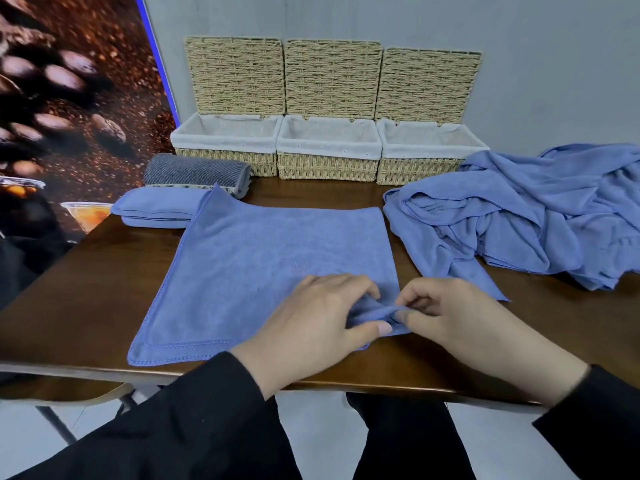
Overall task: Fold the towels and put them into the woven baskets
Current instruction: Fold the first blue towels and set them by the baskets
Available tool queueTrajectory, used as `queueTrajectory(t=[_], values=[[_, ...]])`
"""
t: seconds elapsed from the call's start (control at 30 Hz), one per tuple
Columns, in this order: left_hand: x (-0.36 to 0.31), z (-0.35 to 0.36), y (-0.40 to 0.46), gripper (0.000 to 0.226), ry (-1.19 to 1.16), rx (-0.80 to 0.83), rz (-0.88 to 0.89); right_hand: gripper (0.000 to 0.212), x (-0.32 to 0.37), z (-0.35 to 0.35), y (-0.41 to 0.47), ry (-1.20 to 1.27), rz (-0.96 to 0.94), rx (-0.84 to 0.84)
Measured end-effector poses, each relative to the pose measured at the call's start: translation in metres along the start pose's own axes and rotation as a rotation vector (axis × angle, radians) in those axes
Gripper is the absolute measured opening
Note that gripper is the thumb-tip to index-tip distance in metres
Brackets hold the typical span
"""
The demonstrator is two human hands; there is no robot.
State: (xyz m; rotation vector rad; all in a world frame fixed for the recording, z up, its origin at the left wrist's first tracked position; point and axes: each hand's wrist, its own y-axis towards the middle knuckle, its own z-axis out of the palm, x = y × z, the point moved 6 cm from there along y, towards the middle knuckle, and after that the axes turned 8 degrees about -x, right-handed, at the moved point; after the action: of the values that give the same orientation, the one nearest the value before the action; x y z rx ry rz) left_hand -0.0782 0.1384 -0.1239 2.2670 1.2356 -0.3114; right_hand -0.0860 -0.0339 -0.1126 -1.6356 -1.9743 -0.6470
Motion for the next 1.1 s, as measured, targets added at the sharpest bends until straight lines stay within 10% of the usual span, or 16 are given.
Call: queueTrajectory(t=[0.37, 0.73, 1.1], values=[[-0.007, 0.02, 0.014, 0.007, 0.039, -0.083, 0.002, 0.033, -0.011, 0.002, -0.001, 0.116, 0.04, -0.003], [0.002, 0.03, 0.014, 0.055, -0.105, -0.114, -0.13, 0.008, -0.014, -0.004, -0.012, 0.246, -0.007, -0.15], [0.0, 0.022, -0.004, 0.026, -0.1, 0.056, -0.016, 0.008, -0.004, 0.004, -0.023, -0.197, -0.277, -0.111]])
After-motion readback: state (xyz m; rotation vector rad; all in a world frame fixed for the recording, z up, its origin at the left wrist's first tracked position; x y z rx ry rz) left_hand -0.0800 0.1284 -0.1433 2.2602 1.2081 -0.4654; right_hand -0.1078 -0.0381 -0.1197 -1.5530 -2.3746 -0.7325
